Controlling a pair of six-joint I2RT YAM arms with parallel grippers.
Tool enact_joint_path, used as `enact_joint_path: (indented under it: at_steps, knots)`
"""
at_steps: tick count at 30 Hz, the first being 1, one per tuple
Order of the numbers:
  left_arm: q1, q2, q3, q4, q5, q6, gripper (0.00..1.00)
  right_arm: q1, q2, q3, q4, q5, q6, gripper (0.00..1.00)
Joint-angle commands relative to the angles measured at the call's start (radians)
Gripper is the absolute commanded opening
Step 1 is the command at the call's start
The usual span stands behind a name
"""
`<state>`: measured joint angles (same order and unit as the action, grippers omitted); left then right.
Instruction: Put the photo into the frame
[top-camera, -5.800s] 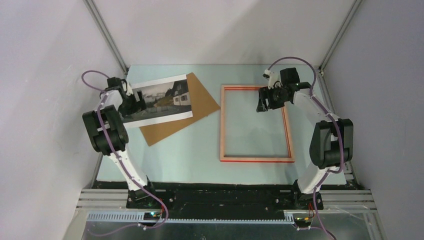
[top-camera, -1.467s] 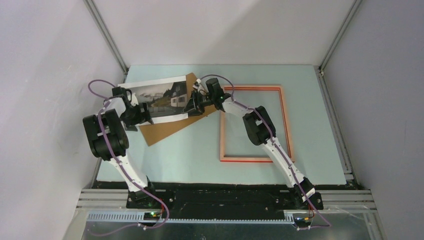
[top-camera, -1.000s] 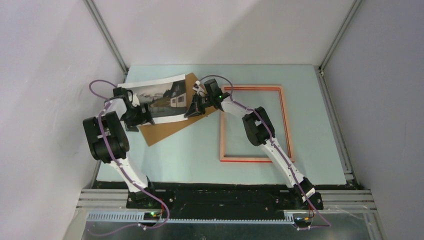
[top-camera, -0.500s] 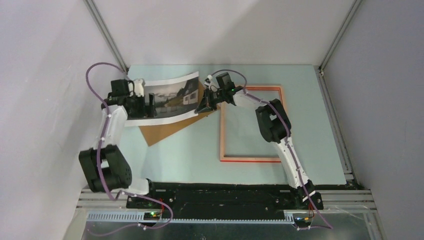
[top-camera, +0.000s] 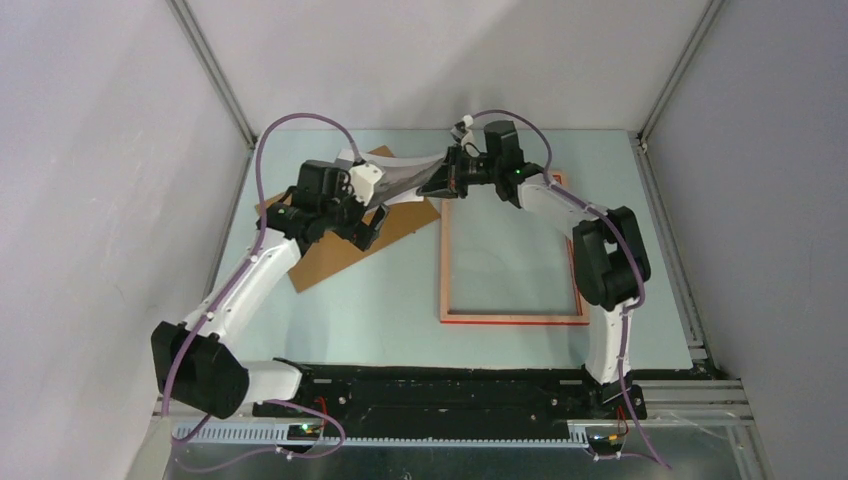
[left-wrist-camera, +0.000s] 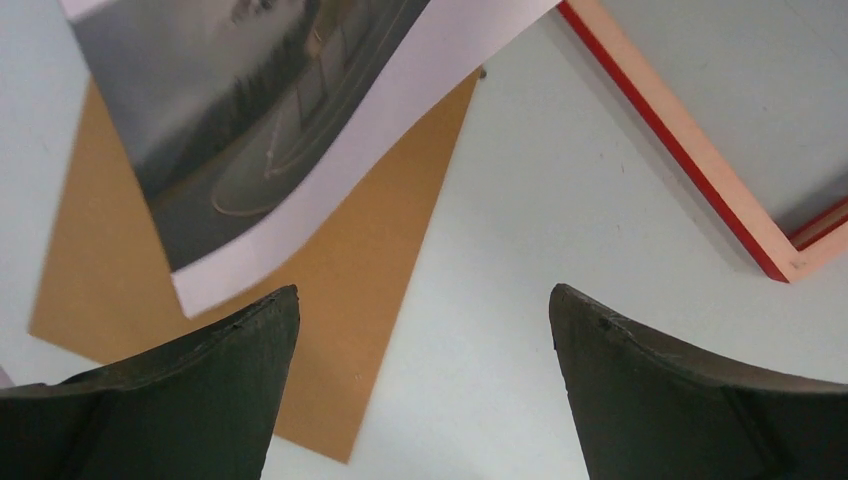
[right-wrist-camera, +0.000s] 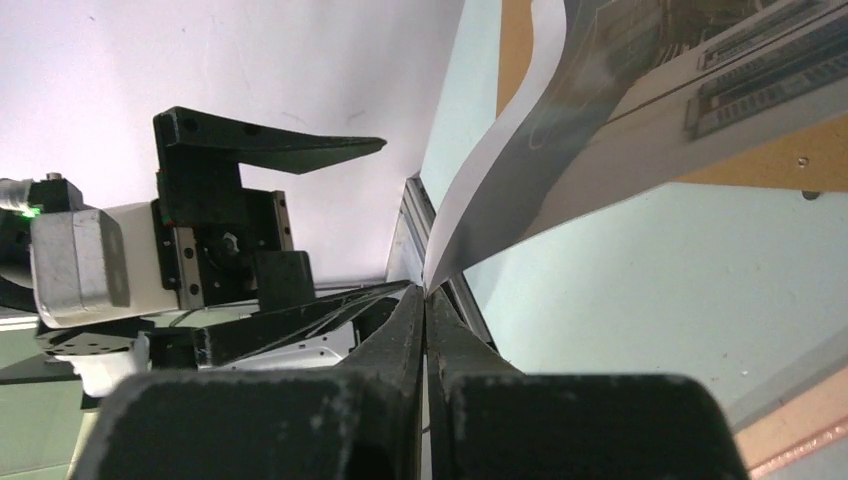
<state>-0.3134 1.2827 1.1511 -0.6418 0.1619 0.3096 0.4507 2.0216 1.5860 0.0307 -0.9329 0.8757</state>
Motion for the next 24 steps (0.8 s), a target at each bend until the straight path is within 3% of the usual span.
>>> enact_joint_path:
  at_steps: [1,11,24]
  knots:
    - [-0.051,0.037,0.021,0.179,-0.054,0.075,1.00,-0.037,-0.127,-0.049,0.071,-0.008,0.046,0.00]
    - [-0.106,0.183,0.025,0.397,-0.041,0.194,0.99,-0.106,-0.238,-0.124,0.076,-0.002,0.069,0.00]
    - [-0.133,0.307,0.040,0.633,0.130,0.127,0.79,-0.156,-0.283,-0.178,0.114,-0.001,0.117,0.00]
